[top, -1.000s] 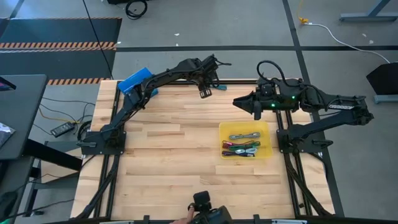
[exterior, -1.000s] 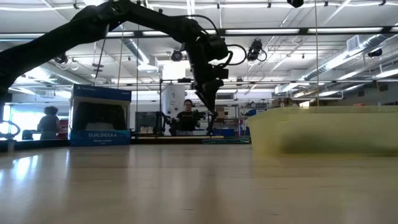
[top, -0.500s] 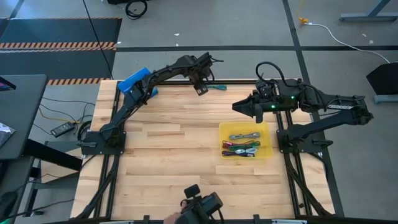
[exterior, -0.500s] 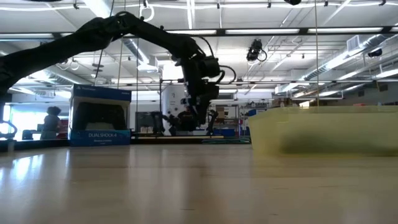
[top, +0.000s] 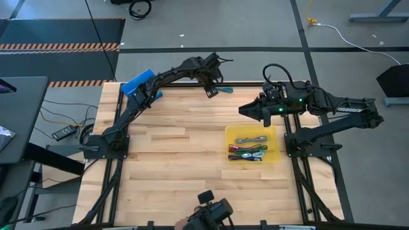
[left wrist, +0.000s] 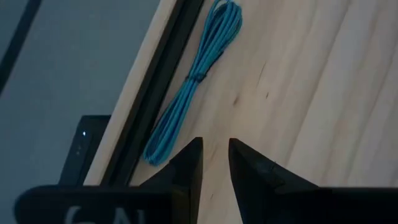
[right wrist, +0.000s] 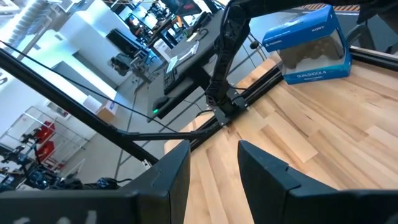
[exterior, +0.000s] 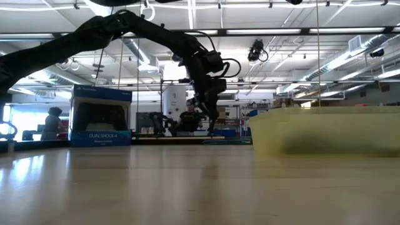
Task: Pick and place USB-C Cables
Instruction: Put the blue charger cable into the yellow bin
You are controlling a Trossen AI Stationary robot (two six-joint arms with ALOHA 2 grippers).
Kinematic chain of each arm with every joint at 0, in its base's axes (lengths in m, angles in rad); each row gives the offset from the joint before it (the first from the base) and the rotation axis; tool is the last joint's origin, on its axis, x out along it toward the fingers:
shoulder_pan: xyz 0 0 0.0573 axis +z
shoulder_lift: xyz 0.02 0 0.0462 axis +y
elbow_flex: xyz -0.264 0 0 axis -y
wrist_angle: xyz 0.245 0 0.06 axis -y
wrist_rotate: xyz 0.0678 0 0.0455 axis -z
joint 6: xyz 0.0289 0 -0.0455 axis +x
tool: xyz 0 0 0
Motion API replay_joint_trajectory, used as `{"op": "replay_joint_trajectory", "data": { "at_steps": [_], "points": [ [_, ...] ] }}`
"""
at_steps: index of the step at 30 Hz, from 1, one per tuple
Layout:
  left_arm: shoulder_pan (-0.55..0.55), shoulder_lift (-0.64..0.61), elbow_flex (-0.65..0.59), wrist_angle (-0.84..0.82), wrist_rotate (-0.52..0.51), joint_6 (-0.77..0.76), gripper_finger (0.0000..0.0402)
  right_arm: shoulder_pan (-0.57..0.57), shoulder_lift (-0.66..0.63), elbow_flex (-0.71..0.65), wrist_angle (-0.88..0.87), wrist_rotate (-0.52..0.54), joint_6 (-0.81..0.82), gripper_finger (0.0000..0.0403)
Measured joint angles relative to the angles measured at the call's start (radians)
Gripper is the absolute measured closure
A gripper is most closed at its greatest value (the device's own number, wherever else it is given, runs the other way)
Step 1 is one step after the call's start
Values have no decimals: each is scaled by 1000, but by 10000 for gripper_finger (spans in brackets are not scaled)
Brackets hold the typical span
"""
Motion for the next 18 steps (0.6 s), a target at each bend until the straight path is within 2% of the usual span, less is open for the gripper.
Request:
{"op": "replay_joint_trajectory", "data": {
  "at_steps": [4, 9, 18],
  "points": [
    [-9, 13, 1, 35, -26, -6, 324, 0, 0, 0, 0, -1, 2, 263],
    [-13, 52, -1, 3, -97, -38, 329, 0, 0, 0, 0, -1, 10, 263],
    [-38, 54, 0, -15, -122, -78, 338, -3, 0, 0, 0, -1, 9, 263]
  ]
}}
